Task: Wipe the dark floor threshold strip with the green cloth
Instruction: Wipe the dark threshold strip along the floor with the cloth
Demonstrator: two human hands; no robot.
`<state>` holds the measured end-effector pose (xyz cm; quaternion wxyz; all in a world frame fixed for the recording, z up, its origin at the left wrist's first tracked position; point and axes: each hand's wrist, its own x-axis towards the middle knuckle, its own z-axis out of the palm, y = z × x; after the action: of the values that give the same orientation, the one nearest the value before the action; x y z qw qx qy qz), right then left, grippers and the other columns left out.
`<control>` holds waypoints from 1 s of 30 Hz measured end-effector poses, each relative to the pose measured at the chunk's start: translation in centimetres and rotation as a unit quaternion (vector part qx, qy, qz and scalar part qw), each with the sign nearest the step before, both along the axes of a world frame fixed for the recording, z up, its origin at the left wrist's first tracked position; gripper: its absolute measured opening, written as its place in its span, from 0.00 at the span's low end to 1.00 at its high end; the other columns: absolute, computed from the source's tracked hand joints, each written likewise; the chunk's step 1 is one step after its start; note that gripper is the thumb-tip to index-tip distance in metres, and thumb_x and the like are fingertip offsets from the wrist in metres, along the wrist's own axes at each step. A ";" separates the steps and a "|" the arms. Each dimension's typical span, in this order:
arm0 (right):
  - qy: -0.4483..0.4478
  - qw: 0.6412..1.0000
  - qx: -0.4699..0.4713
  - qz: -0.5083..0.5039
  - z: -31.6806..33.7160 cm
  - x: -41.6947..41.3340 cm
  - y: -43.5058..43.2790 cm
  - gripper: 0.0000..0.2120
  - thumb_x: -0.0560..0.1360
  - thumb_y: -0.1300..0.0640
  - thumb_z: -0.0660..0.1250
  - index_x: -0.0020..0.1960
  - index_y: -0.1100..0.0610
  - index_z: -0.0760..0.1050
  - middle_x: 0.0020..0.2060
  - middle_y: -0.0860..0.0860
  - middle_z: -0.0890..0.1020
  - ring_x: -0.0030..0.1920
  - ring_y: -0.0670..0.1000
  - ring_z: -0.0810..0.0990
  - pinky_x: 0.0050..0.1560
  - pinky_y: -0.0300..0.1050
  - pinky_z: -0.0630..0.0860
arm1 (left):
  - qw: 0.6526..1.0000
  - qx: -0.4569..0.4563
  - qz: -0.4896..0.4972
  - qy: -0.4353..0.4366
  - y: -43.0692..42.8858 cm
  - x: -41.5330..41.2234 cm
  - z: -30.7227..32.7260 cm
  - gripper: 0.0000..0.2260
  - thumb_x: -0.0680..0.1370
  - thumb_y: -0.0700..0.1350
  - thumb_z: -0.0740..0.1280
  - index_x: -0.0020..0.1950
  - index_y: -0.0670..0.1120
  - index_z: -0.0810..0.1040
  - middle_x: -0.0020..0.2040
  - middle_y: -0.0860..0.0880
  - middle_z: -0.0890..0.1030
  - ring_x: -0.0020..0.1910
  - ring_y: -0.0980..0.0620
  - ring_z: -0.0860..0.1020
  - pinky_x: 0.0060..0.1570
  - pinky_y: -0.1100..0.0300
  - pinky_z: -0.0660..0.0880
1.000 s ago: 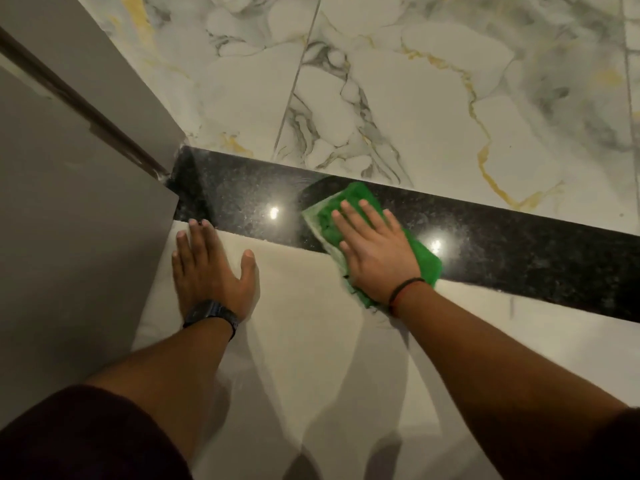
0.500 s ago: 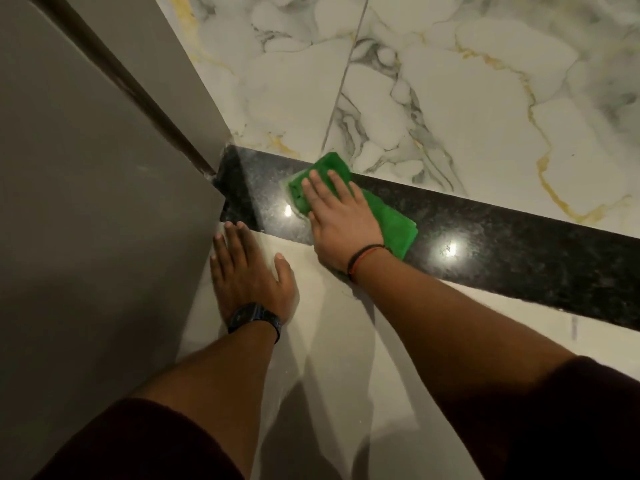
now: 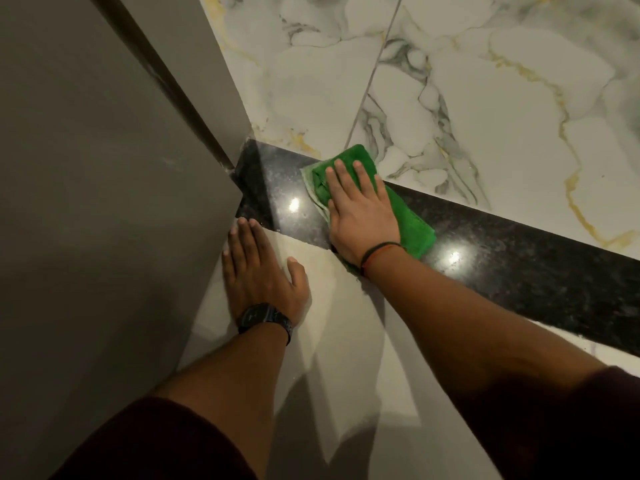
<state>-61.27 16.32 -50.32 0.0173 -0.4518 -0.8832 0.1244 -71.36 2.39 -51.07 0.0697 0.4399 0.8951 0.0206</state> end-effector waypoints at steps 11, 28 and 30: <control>0.026 0.972 -0.019 0.235 0.7 1.8 -1.3 0.24 0.81 0.52 0.53 0.76 0.53 0.56 0.75 0.50 0.61 0.76 0.53 0.54 0.74 0.52 0.49 | 1.000 -0.027 -0.004 0.002 0.1 -0.2 0.4 0.38 0.71 0.51 0.53 0.77 0.38 0.48 0.78 0.40 0.52 0.77 0.44 0.49 0.75 0.48 0.47; 0.018 0.983 -0.045 0.179 0.5 -2.9 -1.1 0.25 0.81 0.53 0.50 0.77 0.53 0.49 0.77 0.48 0.53 0.76 0.51 0.47 0.74 0.54 0.44 | 0.999 -0.037 0.001 0.025 0.2 -0.8 -0.6 0.37 0.73 0.51 0.56 0.77 0.39 0.47 0.78 0.40 0.51 0.77 0.44 0.51 0.74 0.48 0.49; 0.020 0.982 -0.043 0.182 0.5 0.7 -1.9 0.25 0.81 0.52 0.51 0.77 0.52 0.50 0.77 0.47 0.54 0.76 0.51 0.49 0.74 0.54 0.45 | 1.000 -0.018 0.000 0.019 0.3 -0.9 -0.7 0.36 0.73 0.49 0.57 0.77 0.38 0.49 0.78 0.39 0.53 0.77 0.42 0.52 0.74 0.47 0.49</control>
<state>-60.55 14.46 -49.82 -0.0078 -0.2813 -0.9440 0.1720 -72.24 2.64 -51.74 0.0605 0.4387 0.8966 -0.0035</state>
